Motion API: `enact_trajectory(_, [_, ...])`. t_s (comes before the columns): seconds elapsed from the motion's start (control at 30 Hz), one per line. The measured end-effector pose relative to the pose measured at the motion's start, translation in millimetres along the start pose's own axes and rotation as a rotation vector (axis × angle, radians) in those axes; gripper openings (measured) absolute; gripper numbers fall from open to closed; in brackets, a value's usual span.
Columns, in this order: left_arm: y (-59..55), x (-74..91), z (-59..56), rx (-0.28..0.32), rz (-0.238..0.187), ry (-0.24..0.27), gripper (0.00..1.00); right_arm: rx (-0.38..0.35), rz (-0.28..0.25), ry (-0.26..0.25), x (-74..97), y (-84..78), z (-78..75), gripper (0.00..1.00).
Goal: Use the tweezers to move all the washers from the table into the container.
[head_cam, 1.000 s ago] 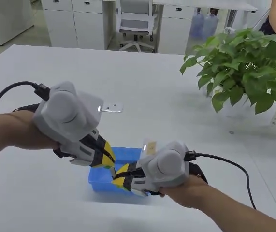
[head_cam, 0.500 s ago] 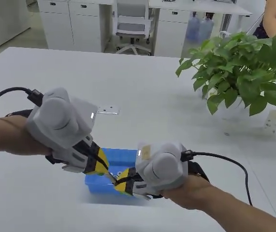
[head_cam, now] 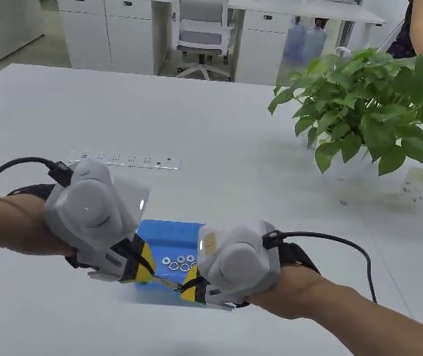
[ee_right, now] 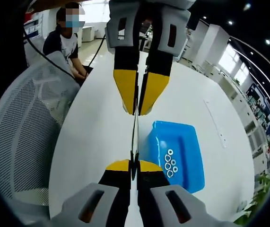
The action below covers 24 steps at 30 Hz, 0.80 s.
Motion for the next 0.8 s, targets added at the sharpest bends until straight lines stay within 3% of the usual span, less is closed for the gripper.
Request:
enact_trajectory(0.2, [-4.2,-10.6,-6.0,-0.013,0.009,0.0,0.07,0.001,0.038,0.028,-2.4,-6.9,8.2,0.03])
enact_trajectory(0.5, [-19.6,-23.3,-10.5,-0.009,0.05,0.003,0.07,-0.003,0.044,0.04,-3.1,-9.6,14.2,0.03])
enact_trajectory(0.8, [-34.6,-35.7,-15.0,0.025,0.062,-0.002,0.06,-0.008,0.039,0.041,-9.9,-12.2,24.0,0.03])
Point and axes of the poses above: the centre of the closed fingertips' face, and the gripper's own axes: x roughly backward along the fingers, z roughly to its left, y roughly out of its top, the point moved 3 cm from there along x, roughly backward along the fingers, and after that the axes turned 6 degrees about x, right-handed, at the moved point
